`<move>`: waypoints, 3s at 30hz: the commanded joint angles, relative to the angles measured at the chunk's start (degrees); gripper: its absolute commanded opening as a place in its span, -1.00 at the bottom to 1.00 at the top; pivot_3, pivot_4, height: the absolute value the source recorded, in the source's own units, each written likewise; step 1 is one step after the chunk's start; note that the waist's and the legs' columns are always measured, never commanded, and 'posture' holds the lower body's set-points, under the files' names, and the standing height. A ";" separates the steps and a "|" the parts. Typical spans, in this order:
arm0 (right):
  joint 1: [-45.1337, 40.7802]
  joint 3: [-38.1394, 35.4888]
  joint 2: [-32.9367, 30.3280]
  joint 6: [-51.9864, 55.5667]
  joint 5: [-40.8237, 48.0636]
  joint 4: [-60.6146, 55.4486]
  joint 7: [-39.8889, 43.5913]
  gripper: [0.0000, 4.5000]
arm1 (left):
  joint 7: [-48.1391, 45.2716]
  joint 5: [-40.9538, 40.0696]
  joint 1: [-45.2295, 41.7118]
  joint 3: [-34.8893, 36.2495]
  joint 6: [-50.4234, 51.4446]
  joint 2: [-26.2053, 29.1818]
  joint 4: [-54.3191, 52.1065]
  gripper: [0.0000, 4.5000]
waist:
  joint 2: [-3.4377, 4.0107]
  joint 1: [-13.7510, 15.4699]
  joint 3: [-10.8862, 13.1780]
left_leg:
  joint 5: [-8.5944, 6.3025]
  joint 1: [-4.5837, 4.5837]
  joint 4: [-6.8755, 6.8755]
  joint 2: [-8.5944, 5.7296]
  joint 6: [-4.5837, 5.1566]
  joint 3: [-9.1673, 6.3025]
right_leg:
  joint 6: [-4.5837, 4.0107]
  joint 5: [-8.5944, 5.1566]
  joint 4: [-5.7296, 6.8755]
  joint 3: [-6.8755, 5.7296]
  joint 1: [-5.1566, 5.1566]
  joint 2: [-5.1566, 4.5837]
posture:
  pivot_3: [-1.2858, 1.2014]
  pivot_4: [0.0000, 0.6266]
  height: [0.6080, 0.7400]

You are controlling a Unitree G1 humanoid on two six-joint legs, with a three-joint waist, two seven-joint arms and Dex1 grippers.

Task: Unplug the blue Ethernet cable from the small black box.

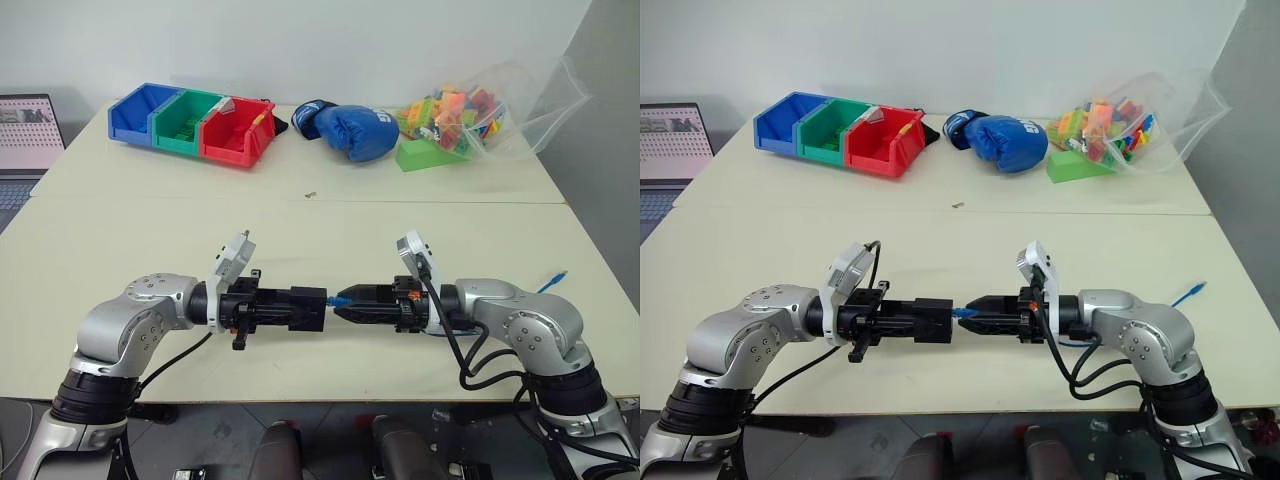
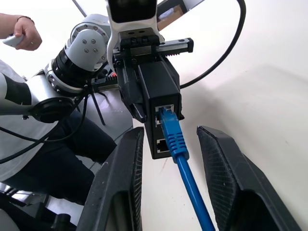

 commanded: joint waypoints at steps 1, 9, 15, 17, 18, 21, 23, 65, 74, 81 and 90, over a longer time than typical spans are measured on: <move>-0.54 -0.47 0.80 -0.37 0.86 -2.26 -0.66 -0.18 | -0.47 -1.19 -0.27 0.54 -0.46 -0.21 -1.31 -0.65 | 0.00 0.00 0.00 | 0.00 0.00 0.00 0.00 0.00 0.00 | 0.00 0.00 0.00 0.00 0.00 0.00 | 0.03 -0.52 1.00; -1.21 0.30 1.53 -0.59 0.08 -2.01 -1.32 -0.18 | -0.08 -1.14 -0.16 0.50 -0.43 -0.61 -1.53 -0.65 | 0.00 -0.01 0.00 | 0.00 0.00 0.00 0.00 0.00 0.00 | 0.00 0.00 0.00 0.00 0.00 0.00 | 0.03 -0.52 1.00; -1.45 0.66 1.47 -0.67 -0.23 -1.92 -1.45 -0.18 | 0.01 -1.05 -0.02 0.54 -0.51 -0.73 -1.58 -0.65 | 0.00 -0.01 0.00 | 0.00 0.00 0.00 0.00 0.00 0.00 | 0.00 0.00 0.00 0.00 0.00 0.00 | 0.03 -0.52 1.00; -1.46 0.60 1.38 -0.60 -0.12 -1.89 -1.43 -0.18 | 0.03 -0.99 0.04 0.49 -0.56 -0.78 -1.65 -0.65 | 0.00 -0.01 0.00 | 0.00 0.00 0.00 0.00 0.00 0.00 | 0.00 0.00 0.00 0.00 0.00 0.00 | 0.03 -0.52 1.00; -1.45 0.56 1.31 -0.59 -0.09 -1.89 -1.34 -0.26 | 0.05 -0.98 0.07 0.46 -0.56 -0.81 -1.70 -0.65 | 0.00 -0.01 0.00 | 0.00 0.00 0.00 0.00 0.00 0.00 | 0.00 0.00 0.00 0.00 0.00 0.00 | 0.03 -0.52 1.00; -1.51 0.25 1.19 -0.36 0.31 -1.82 -1.03 -0.46 | -0.02 -0.90 0.13 0.45 -0.65 -0.79 -1.62 -0.65 | 0.00 -0.02 0.00 | 0.00 0.00 -0.01 0.00 0.00 0.00 | 0.00 0.00 -0.01 0.00 0.00 0.00 | 0.03 -0.52 1.00; -1.55 0.15 0.96 -0.22 0.55 -1.83 -0.64 -0.65 | -0.14 -0.81 0.15 0.46 -0.77 -0.72 -1.45 -0.65 | 0.00 -0.01 0.00 | 0.00 0.00 -0.01 0.00 0.00 0.00 | 0.00 0.00 -0.01 0.00 0.00 0.00 | 0.03 -0.52 1.00; -10.62 -2.44 9.10 -39.24 -41.71 39.43 -31.69 -0.63 | 13.13 1.40 4.25 7.23 -2.50 -2.22 -0.20 -0.65 | 0.04 -0.70 0.03 | 0.00 -0.09 -0.09 -0.01 -0.01 0.08 | -0.18 0.09 -0.04 0.16 -0.11 -0.04 | 0.03 -0.52 1.00; -5.23 -1.07 1.58 -24.98 -29.25 8.22 -12.70 0.35 | 37.07 19.52 -6.96 9.20 -24.81 -13.87 17.26 -0.65 | 0.09 0.19 0.06 | 0.00 -0.08 -0.04 -0.02 -0.01 0.06 | -0.15 0.09 -0.02 0.11 -0.08 -0.04 | 0.03 -0.52 1.00; -9.99 1.30 3.74 -11.23 -22.35 -1.39 -11.64 0.54 | 45.86 27.11 -13.77 9.79 -43.01 -19.10 37.17 -0.65 | 0.08 0.00 0.05 | 0.00 -0.05 -0.04 -0.02 -0.01 0.06 | -0.20 0.12 0.00 0.05 -0.05 -0.02 | 0.03 -0.52 1.00; -12.58 2.76 4.56 -7.67 -23.76 -0.44 -12.92 0.55 | 48.18 29.36 -17.38 10.37 -52.81 -22.18 53.34 -0.50 | 0.06 0.57 0.04 | 0.00 -0.18 -0.01 -0.07 -0.01 0.04 | -0.24 0.18 -0.08 -0.06 -0.05 -0.07 | 0.03 -0.52 1.00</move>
